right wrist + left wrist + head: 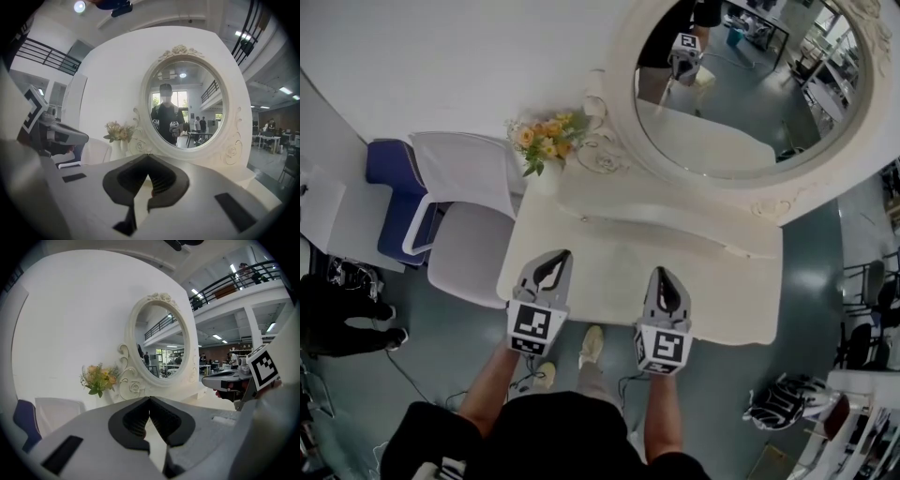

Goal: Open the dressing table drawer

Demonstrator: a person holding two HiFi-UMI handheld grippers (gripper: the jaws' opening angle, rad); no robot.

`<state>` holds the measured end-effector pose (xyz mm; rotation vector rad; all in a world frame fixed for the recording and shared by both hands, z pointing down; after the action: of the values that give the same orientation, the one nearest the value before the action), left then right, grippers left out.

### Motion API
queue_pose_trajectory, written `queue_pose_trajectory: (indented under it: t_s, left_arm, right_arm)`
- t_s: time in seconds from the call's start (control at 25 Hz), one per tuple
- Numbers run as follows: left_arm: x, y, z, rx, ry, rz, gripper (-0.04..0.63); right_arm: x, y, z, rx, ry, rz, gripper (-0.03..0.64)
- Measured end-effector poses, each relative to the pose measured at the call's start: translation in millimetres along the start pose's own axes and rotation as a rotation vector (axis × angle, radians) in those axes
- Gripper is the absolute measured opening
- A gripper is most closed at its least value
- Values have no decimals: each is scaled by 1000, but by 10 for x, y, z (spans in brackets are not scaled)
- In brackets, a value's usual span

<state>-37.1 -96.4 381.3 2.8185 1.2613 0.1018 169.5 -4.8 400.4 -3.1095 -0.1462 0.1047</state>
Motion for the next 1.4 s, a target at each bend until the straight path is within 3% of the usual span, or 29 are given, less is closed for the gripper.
queue_pose_trajectory:
  t_s: [0.72,1.4]
  left_arm:
    - [-182,901,-858,-119,-40,52,3]
    - [-233,1246,-1508,-200,-65,107,3]
  right_arm:
    - [232,760,-895,-102,45,53,0]
    - [317,994,-1517,-169,89,99,0]
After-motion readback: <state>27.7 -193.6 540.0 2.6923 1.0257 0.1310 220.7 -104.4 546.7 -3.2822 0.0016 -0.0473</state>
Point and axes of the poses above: the fingertips, and each gripper's own axes: y forward along the fingers, x to its right, z out of its top, the point moved 6 cm from there along -y, backward along the fingers, and after that the axes turned 12 degrees about x, right-handed, at the moved point
